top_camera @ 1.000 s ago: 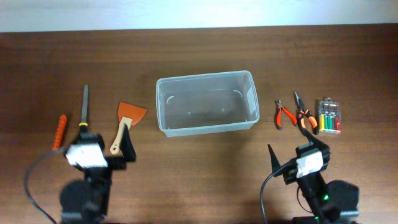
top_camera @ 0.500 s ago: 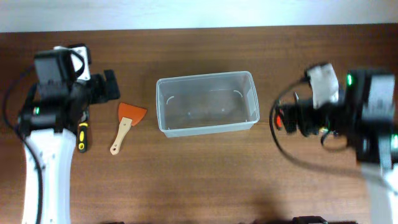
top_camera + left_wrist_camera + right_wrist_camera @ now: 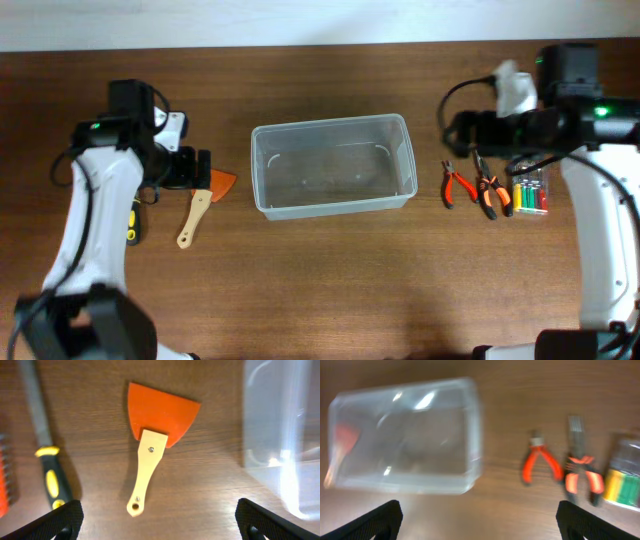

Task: Pack container
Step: 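Move the left gripper over the orange scraper's wooden handle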

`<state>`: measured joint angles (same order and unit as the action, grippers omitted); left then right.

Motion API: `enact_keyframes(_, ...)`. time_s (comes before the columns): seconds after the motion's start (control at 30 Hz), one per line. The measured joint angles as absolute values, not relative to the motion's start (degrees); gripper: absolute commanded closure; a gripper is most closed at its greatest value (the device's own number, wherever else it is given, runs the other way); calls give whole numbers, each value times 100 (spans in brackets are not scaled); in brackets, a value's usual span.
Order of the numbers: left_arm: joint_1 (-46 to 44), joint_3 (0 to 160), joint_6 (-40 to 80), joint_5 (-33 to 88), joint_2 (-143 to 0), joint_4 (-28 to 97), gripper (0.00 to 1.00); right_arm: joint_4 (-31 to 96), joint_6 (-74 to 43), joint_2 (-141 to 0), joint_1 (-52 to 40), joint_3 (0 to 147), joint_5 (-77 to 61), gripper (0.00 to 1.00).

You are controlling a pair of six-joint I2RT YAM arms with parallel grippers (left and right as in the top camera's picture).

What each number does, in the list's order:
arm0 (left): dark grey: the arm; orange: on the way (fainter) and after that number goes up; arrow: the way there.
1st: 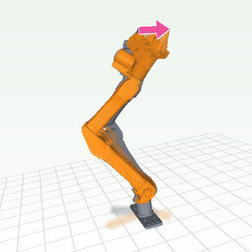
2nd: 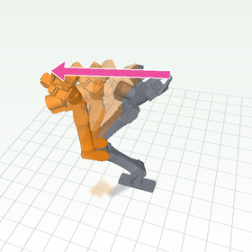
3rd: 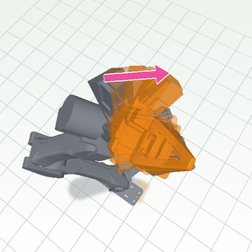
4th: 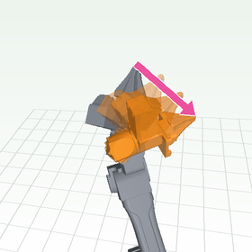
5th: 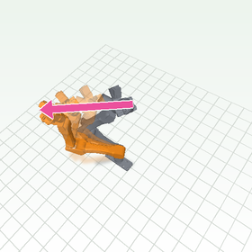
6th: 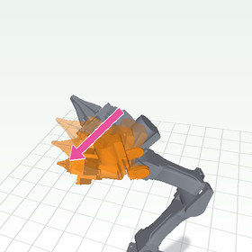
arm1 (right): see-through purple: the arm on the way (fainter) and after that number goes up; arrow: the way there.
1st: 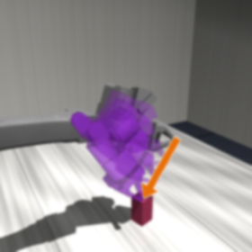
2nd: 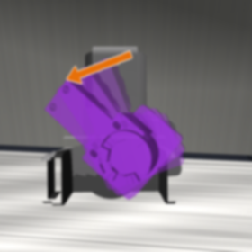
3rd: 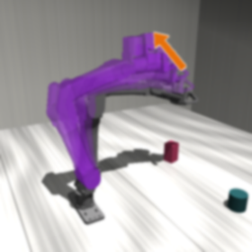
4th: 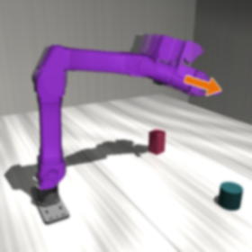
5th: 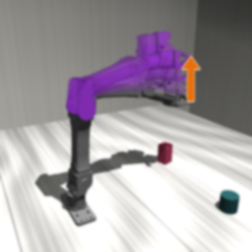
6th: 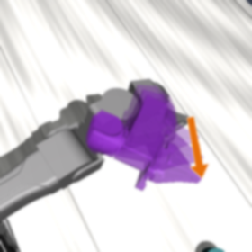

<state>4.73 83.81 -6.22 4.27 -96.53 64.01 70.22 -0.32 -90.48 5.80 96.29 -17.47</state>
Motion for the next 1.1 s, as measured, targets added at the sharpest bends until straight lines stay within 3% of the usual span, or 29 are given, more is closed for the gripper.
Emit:
enact_keyframes(0.5, 458, 8381, -923, 360, -10728, 6014, 1, 7367, -1100, -9236, 2298, 9633, -1026, 2)
enact_keyframes(0.87, 451, 8381, -1852, 8, -11155, 5616, 5, 7214, -1201, -9762, 2462, 9633, -768, 1)
enact_keyframes(1.07, 395, 8381, -1990, -242, -11397, 5579, 11, 7113, -1203, -10141, 2462, 9633, -751, 1)
enact_keyframes(1.1, 375, 8381, -2001, -250, -11419, 5577, 16, 7098, -1203, -10186, 2462, 9633, -751, 1)
